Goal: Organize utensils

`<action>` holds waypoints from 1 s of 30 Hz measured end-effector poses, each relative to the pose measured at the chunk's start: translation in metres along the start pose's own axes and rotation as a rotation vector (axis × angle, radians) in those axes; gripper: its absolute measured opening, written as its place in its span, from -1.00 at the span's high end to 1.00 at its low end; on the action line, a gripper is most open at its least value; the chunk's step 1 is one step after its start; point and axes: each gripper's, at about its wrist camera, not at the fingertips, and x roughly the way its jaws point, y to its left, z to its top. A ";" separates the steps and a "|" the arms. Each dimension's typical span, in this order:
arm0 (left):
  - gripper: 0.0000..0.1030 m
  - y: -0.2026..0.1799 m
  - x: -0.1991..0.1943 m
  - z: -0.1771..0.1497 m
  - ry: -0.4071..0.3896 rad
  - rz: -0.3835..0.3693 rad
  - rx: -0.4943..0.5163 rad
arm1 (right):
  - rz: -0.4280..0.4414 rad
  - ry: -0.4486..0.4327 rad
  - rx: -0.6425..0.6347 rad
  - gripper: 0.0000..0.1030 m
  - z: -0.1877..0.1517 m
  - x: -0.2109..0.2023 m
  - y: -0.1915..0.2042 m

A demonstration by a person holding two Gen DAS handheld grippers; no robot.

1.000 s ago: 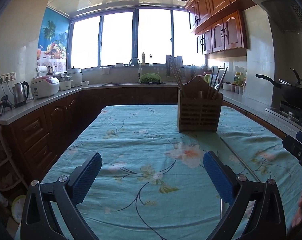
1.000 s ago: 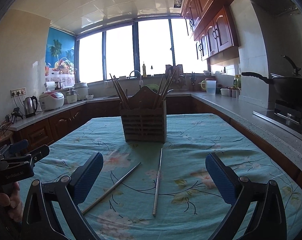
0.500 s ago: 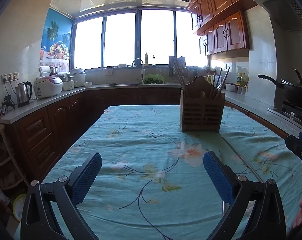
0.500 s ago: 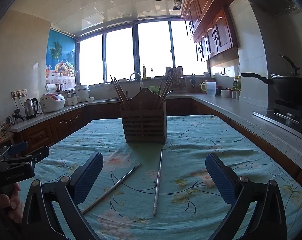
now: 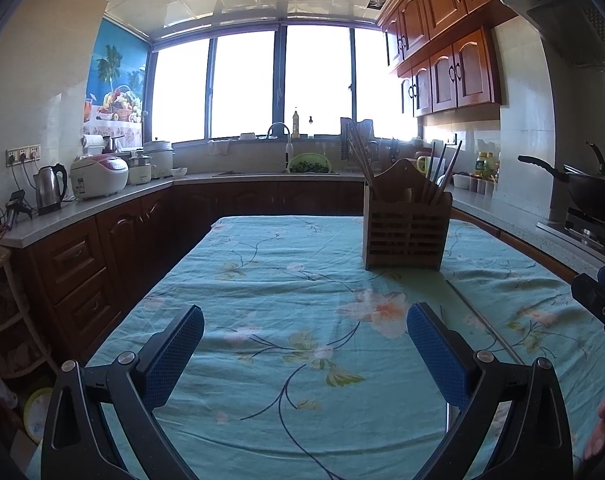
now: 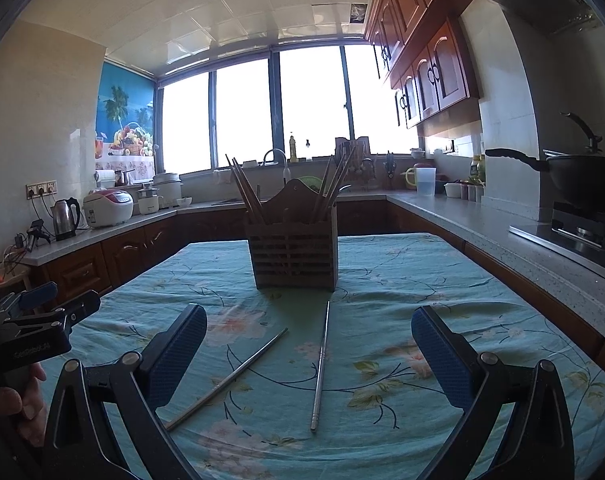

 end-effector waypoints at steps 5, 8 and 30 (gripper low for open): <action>-0.99 -0.001 0.001 -0.001 0.001 0.004 0.007 | 0.005 -0.011 0.000 -1.00 0.001 -0.002 0.001; -0.99 -0.002 0.001 -0.001 -0.003 0.006 0.010 | 0.006 -0.016 -0.001 -1.00 0.001 -0.002 0.001; -0.98 -0.006 -0.002 -0.004 -0.020 0.016 0.021 | 0.013 -0.030 0.001 -1.00 0.002 -0.005 0.004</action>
